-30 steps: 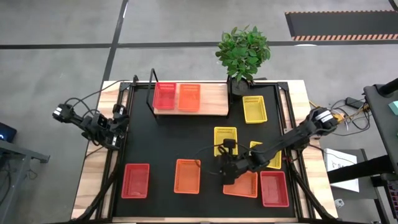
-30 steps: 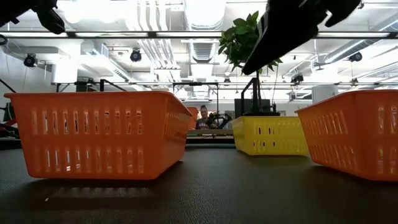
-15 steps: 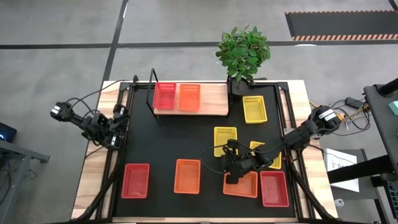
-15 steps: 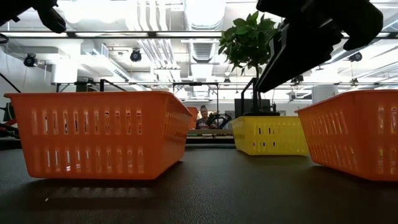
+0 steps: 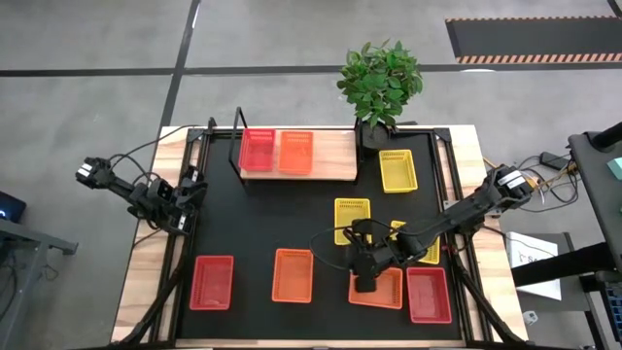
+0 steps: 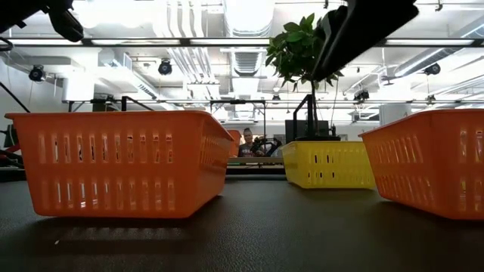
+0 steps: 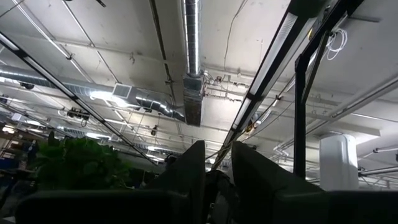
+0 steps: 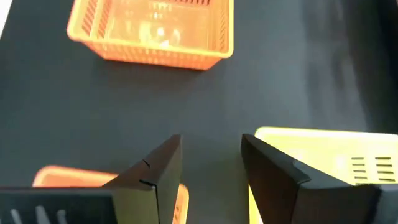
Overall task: Stack baskets on shelf by color
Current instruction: Put the bottom left yellow bin on the shelf
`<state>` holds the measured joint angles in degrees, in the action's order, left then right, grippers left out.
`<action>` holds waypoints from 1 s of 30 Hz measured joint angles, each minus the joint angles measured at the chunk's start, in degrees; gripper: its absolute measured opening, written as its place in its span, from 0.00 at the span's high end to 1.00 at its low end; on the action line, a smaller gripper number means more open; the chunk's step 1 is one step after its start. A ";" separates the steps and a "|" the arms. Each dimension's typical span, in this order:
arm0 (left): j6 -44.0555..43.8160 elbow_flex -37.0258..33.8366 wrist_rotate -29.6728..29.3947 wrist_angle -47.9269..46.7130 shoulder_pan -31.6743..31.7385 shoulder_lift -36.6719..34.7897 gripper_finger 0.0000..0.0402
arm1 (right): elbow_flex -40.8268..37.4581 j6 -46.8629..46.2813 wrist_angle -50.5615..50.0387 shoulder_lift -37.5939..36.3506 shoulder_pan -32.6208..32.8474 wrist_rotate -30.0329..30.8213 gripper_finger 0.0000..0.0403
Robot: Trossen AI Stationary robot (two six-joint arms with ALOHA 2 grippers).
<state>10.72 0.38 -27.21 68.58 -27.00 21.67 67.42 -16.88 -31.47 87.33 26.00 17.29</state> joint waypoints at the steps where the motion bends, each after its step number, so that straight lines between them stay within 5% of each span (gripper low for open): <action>1: 0.00 0.00 0.00 0.00 0.00 -0.04 0.84 | -0.04 -0.02 -0.88 0.00 0.00 -0.15 0.60; 19: 0.11 0.00 0.00 -0.09 0.00 -0.02 0.84 | -13.91 0.18 8.18 0.11 -7.02 -1.97 0.66; 30: 0.13 0.00 -0.01 -0.09 0.00 -0.07 0.84 | -14.23 1.98 8.24 0.11 -7.28 -3.20 0.96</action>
<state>10.85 0.38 -27.22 68.49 -27.01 21.61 53.19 -14.90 -23.22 87.44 18.72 14.09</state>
